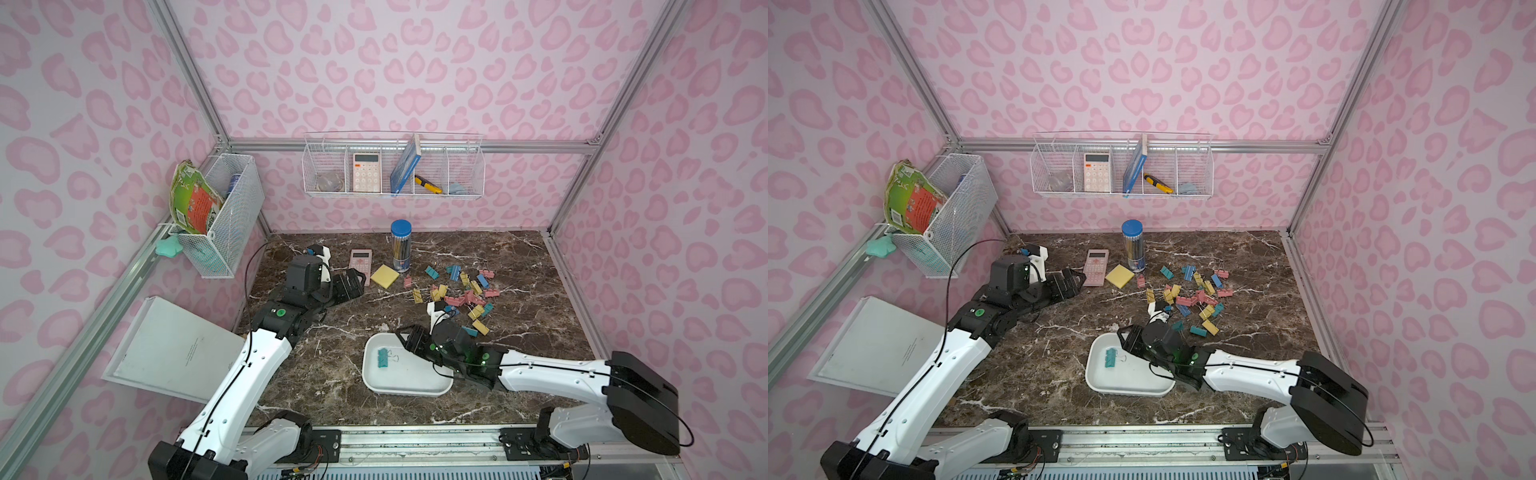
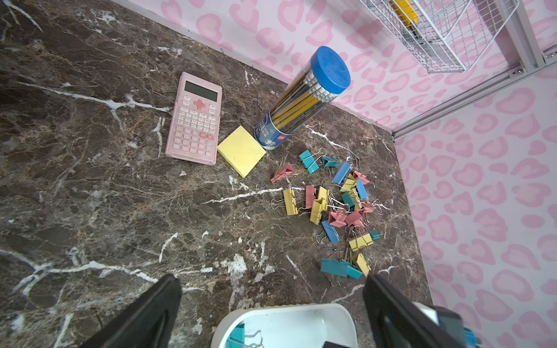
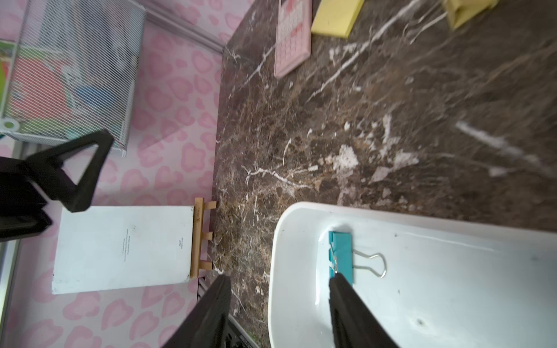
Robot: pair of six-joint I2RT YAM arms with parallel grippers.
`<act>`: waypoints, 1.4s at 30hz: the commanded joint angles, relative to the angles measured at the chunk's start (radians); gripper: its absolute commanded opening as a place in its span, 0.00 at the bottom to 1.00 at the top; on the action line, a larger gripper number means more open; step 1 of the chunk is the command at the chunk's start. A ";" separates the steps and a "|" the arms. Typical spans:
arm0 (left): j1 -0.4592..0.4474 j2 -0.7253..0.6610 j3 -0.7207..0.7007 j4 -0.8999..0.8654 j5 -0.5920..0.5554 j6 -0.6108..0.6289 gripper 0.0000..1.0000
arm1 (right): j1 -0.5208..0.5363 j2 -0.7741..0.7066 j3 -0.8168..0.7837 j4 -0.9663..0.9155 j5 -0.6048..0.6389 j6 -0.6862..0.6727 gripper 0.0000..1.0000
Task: Put the binder clips in the storage box
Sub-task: Place the binder clip in the storage box, then pick up the binder clip at the center of the board.
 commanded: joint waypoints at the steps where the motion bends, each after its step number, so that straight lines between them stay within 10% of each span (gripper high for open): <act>1: 0.001 0.016 0.019 -0.002 0.035 0.000 0.99 | -0.117 -0.082 0.013 -0.176 0.066 -0.182 0.53; 10: -0.001 0.051 0.036 -0.003 0.092 0.014 0.99 | -0.608 0.095 0.278 -0.431 -0.220 -0.535 0.52; 24: -0.002 0.096 0.011 0.004 0.102 0.022 0.98 | -0.341 0.588 0.761 -0.771 0.329 -0.809 0.53; 37: -0.003 0.100 -0.014 0.018 0.098 0.033 0.99 | -0.318 0.768 0.857 -0.808 0.365 -0.829 0.48; 42: -0.003 0.101 -0.014 0.015 0.098 0.035 0.99 | -0.318 0.782 0.863 -0.813 0.376 -0.814 0.28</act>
